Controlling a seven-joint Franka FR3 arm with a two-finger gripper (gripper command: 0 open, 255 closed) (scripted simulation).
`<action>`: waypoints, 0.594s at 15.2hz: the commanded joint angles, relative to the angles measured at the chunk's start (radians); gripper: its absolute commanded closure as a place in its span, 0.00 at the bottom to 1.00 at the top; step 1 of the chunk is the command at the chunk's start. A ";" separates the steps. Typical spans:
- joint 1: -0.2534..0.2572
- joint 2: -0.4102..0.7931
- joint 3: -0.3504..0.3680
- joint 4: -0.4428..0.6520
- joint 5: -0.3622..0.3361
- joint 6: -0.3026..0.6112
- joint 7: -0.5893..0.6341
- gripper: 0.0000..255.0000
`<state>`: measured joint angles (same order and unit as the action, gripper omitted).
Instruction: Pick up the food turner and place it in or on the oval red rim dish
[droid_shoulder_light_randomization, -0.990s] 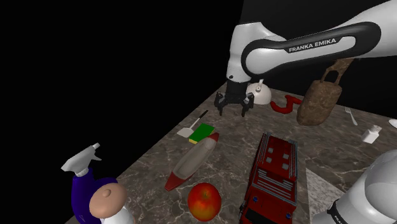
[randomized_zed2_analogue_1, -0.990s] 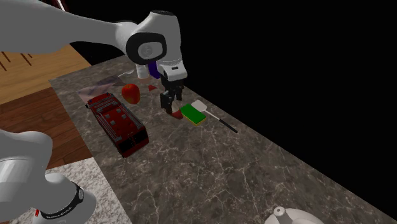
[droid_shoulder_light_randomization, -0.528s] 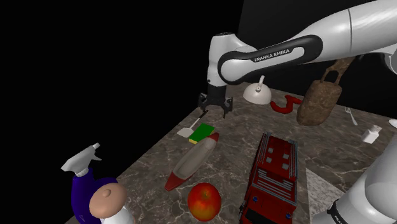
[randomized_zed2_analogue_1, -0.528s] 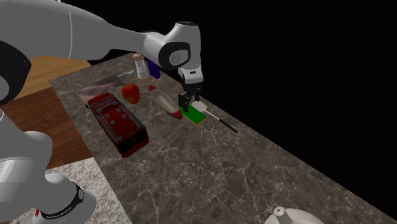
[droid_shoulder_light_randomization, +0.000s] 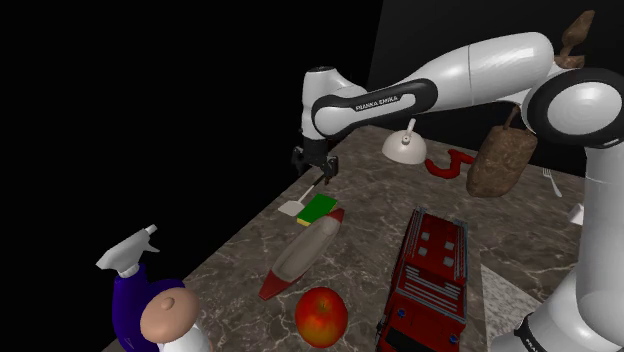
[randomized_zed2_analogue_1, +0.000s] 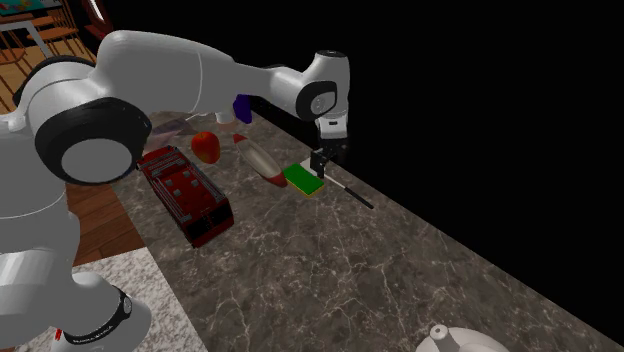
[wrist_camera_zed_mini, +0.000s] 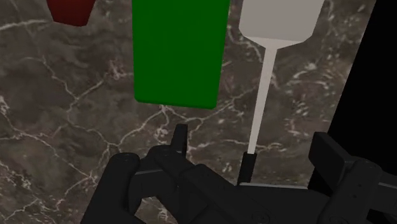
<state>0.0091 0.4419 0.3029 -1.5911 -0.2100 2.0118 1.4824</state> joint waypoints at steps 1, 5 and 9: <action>0.017 0.073 -0.018 0.089 -0.015 -0.012 0.050 0.00; 0.017 0.092 -0.024 0.063 -0.022 0.032 0.055 0.00; 0.017 0.111 -0.028 0.044 -0.030 0.069 0.059 0.00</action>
<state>0.0246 0.5480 0.2757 -1.5461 -0.2379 2.0746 1.5403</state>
